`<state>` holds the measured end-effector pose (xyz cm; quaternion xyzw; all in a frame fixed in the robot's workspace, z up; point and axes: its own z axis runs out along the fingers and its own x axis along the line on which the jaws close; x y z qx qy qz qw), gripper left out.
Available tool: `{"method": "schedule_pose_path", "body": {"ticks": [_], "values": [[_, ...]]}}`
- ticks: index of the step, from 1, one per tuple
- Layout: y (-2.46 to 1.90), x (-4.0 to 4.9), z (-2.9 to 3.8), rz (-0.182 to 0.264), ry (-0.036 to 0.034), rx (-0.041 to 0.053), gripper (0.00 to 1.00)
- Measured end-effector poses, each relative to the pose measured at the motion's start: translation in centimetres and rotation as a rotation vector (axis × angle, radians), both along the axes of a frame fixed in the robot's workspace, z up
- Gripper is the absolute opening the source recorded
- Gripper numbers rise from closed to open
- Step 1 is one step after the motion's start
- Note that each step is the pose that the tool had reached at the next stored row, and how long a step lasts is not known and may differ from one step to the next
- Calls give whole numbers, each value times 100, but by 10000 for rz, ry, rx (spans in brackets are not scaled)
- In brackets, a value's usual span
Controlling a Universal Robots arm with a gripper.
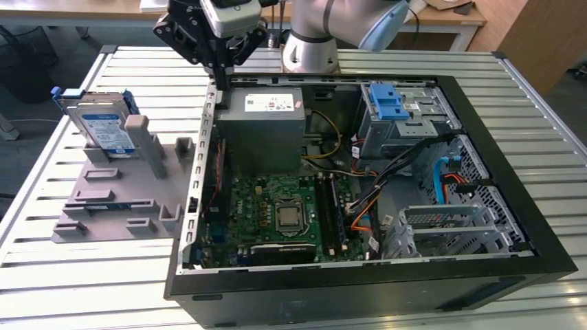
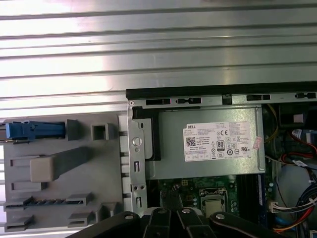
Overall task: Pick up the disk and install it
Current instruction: 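Reach for the disk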
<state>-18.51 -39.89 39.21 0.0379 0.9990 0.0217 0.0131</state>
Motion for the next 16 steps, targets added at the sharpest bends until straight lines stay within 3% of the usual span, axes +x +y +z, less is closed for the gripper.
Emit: {"method": "schedule_pose_path", "body": {"ticks": [16], "values": [[22, -93, -2, 0, 0, -1, 11]]}}
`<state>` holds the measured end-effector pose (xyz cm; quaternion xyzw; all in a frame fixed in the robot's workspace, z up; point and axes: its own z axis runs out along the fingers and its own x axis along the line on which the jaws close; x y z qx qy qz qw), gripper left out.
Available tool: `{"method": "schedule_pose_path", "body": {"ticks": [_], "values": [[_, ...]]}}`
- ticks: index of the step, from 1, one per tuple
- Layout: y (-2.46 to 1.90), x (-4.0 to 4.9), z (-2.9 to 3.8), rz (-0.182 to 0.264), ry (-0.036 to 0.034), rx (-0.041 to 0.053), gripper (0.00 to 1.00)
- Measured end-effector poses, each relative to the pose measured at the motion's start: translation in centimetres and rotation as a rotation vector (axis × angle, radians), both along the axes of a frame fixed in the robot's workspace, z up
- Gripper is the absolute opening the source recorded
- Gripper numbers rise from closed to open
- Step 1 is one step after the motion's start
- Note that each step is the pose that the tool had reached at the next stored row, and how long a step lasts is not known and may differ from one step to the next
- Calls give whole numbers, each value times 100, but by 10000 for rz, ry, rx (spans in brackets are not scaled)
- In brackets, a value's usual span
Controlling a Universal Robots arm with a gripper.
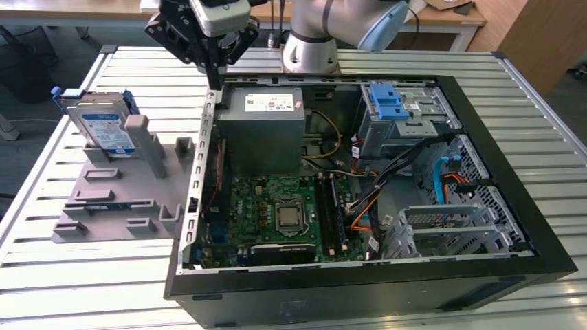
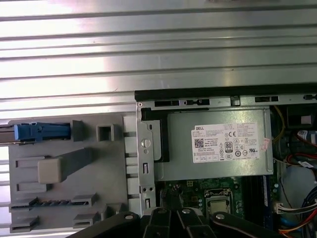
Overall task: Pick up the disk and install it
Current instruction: 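Reach for the disk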
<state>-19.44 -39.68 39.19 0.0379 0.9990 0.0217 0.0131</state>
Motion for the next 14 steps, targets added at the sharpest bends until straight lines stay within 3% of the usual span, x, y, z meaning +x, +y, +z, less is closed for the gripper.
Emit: {"method": "schedule_pose_path", "body": {"ticks": [2, 4, 14], "values": [[1, -2, 0, 1, -1, 1, 11], [2, -74, -15, 0, -1, 1, 11], [2, -105, -15, 0, 0, 0, 11]]}}
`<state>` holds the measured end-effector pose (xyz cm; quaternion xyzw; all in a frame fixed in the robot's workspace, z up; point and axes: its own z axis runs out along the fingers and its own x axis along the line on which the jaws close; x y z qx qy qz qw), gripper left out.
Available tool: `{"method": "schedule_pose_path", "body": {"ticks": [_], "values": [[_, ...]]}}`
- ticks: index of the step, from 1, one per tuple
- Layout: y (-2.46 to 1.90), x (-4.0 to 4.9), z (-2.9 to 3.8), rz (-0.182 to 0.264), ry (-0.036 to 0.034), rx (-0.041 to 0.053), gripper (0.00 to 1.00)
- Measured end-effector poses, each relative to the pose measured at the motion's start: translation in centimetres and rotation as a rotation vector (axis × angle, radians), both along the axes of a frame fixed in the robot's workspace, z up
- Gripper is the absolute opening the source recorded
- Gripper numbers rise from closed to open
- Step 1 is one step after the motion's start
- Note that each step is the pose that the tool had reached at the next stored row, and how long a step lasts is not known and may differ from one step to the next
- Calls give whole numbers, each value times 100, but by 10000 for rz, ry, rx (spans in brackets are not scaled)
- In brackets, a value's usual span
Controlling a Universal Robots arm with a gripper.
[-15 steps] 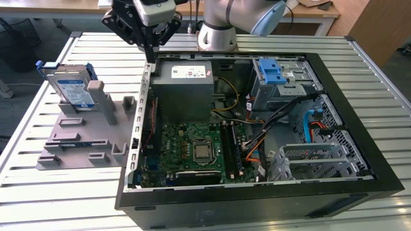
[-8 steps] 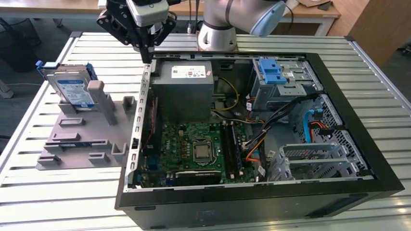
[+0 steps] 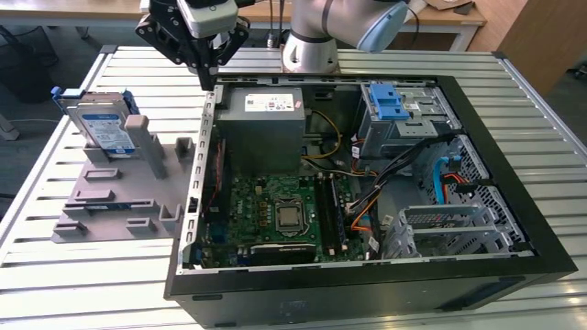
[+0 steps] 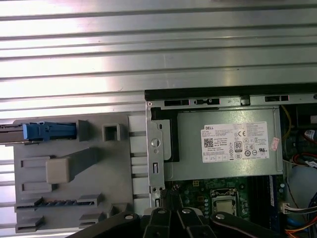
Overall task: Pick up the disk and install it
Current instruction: 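Reach for the disk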
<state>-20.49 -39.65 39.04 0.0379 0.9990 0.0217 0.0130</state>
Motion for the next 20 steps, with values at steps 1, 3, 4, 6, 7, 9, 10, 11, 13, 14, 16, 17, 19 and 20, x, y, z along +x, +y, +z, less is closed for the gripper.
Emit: {"method": "schedule_pose_path", "body": {"ticks": [1, 3, 4, 6, 7, 9, 10, 11, 13, 14, 16, 17, 19, 20], "values": [[0, -1, 0, 0, 0, 0, 11], [0, -4, 0, 0, -1, 1, 11], [0, -7, 0, -1, -1, 1, 11], [0, -11, 0, 0, 0, 0, 11], [0, -12, 0, 0, -1, 0, 11], [0, -16, 0, 0, 0, 0, 11], [0, -18, 0, 0, 0, 0, 11], [0, -20, 0, 0, -1, 1, 11], [0, -24, 0, 0, -1, 0, 11], [0, -26, -1, 0, -1, 1, 11], [0, -30, 0, 0, 0, 0, 11], [0, -33, 0, 0, 0, 0, 11], [0, -37, 0, 0, 0, 0, 11], [0, -41, 0, 0, -1, 0, 11]]}}
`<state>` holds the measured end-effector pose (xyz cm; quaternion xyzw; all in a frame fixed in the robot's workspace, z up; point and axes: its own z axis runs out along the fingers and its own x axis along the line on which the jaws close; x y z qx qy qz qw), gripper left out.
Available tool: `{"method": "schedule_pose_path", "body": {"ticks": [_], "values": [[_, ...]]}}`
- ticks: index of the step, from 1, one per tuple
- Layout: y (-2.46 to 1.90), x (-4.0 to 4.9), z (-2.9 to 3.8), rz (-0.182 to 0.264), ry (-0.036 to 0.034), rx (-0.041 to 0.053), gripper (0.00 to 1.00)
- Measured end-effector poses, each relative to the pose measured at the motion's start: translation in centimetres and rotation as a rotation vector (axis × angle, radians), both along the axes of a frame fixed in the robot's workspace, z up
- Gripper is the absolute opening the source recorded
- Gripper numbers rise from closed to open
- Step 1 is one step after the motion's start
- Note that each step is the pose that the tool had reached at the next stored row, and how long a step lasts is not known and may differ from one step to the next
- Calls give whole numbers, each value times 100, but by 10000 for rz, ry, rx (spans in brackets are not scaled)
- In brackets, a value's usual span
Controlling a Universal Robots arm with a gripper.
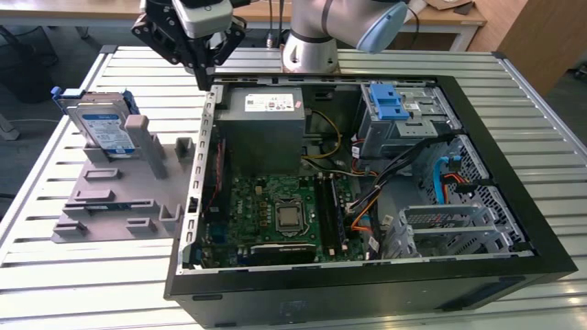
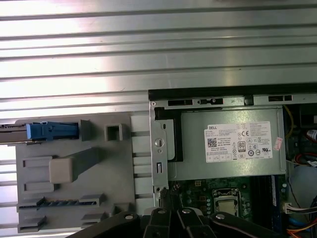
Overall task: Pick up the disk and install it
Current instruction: 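Reach for the disk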
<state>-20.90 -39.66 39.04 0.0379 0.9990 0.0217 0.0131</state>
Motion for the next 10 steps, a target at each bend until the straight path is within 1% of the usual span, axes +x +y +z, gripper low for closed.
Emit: {"method": "schedule_pose_path", "body": {"ticks": [5, 10], "values": [[0, -16, -1, 0, 0, 1, 11], [8, -62, -2, 1, 0, 0, 11]]}}
